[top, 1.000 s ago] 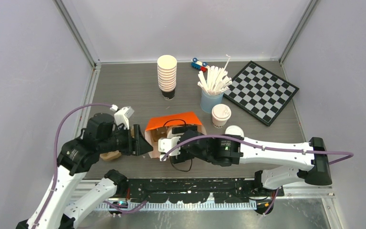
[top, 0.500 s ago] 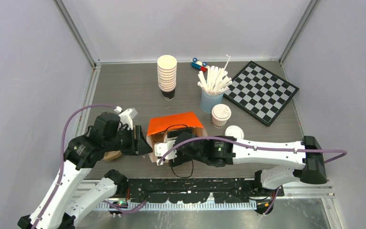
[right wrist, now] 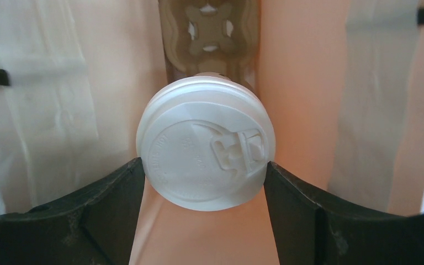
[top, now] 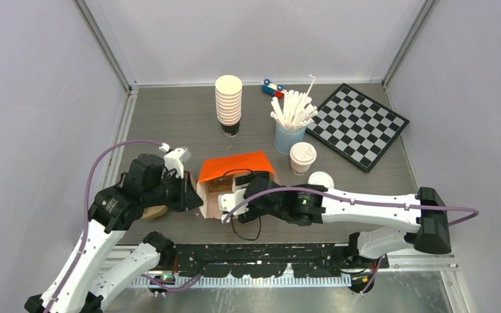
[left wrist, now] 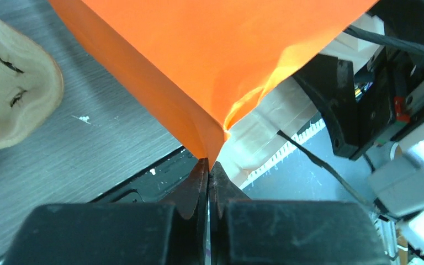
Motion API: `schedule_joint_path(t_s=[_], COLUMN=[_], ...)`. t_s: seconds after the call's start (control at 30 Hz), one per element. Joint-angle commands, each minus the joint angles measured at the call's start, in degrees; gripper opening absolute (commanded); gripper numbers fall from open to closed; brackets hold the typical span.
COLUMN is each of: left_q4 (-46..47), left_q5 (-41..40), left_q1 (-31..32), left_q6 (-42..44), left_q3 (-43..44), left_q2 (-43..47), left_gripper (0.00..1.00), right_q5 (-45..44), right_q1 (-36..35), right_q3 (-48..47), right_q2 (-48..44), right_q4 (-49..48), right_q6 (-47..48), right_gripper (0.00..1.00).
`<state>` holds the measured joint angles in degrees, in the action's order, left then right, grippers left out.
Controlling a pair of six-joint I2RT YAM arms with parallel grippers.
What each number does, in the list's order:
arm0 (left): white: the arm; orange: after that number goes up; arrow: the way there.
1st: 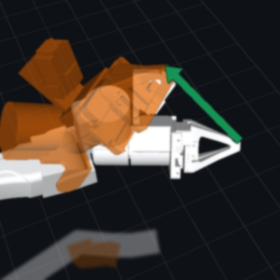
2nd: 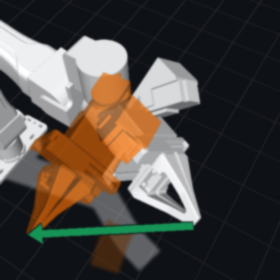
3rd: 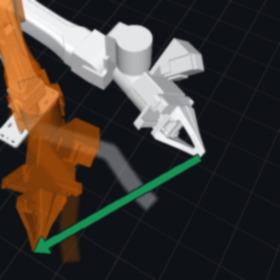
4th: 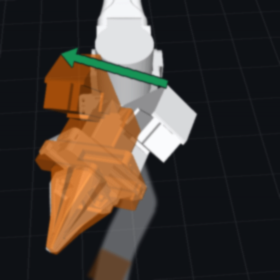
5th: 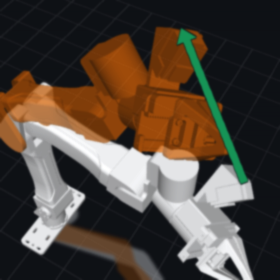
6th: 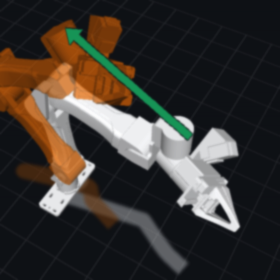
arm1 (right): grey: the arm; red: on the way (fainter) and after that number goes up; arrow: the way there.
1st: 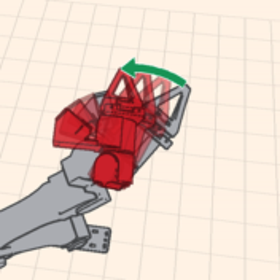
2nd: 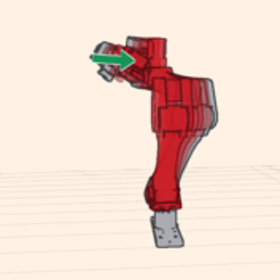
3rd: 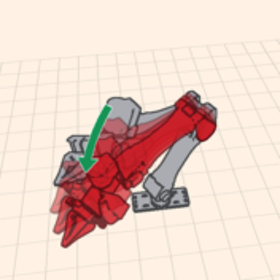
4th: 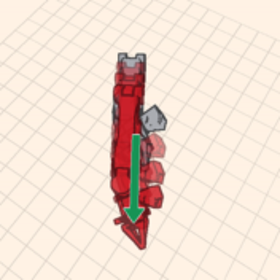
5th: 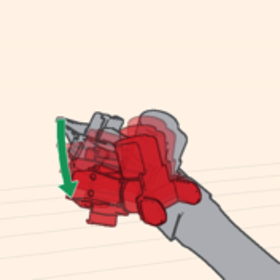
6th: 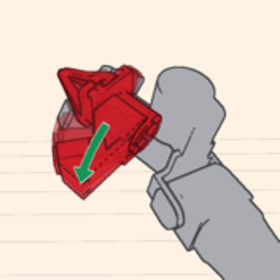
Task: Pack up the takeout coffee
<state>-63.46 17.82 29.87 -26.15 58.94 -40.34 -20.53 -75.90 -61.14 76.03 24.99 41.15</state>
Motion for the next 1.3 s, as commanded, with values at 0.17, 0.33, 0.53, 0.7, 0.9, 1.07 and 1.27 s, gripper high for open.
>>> schedule_joint_path(t_s=[0.17,0.33,0.53,0.7,0.9,1.07,1.27], left_q4=[2.83,3.52,3.81,3.23,2.39,2.47,3.30], left_q5=[3.10,5.18,5.59,5.80,6.28,6.86,7.00], left_q1=[-0.15,-0.15,-0.15,-0.09,-0.16,-0.10,-0.16], left_q6=[5.94,6.79,7.17,6.74,6.55,6.46,6.51], left_q3=[0.08,-0.81,-0.97,-0.55,-0.15,0.00,0.41], left_q2=[0.87,1.03,0.95,0.87,0.88,0.23,-0.69], left_gripper=[0.00,0.00,0.00,0.00,0.00,0.00,0.00], right_q5=[-1.44,0.32,2.74,2.38,1.94,1.31,-0.07], right_q1=[3.85,4.70,5.71,5.73,6.22,6.28,6.55], right_q3=[0.61,-1.94,-0.81,-0.22,0.53,1.27,-0.54], right_q2=[-3.14,-1.44,0.57,2.31,3.92,4.39,4.62], right_q4=[-1.27,-0.58,-0.89,-2.82,-6.13,-6.82,-3.51], right_q6=[6.98,9.26,10.74,12.81,14.30,14.71,14.08], right_gripper=[0.71,0.71,0.71,0.71,0.71,0.71,0.71])
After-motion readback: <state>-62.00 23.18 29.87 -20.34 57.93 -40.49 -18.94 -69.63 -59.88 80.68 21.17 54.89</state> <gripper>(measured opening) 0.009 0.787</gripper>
